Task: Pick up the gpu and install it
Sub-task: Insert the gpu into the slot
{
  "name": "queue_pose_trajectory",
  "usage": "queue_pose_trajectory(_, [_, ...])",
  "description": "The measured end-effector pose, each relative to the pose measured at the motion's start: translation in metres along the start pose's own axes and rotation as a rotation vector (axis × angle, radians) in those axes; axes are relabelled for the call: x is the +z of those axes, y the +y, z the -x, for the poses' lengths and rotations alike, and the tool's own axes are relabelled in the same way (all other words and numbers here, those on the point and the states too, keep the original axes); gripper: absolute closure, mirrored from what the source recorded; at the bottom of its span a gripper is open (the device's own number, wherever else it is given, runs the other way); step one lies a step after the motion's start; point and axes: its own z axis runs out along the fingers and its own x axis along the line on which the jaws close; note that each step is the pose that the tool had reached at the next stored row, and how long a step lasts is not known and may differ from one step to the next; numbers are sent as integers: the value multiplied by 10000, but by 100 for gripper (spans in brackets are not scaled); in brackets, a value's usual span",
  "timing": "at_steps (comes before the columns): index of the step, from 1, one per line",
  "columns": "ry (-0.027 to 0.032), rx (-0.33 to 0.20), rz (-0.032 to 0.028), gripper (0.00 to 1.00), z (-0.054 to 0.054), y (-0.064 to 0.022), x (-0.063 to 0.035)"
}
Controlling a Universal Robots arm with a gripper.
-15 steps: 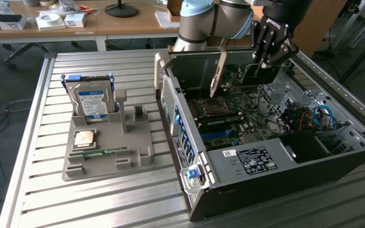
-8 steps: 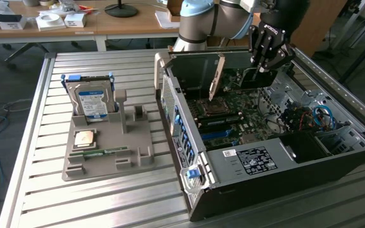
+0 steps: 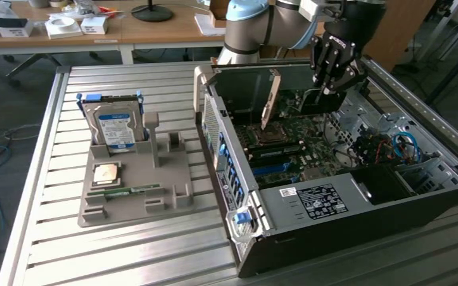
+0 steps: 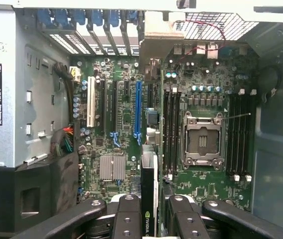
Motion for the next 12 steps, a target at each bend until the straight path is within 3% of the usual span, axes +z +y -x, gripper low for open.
queue_pose_trajectory(12, [-11,1,-1,74,1,-1,58])
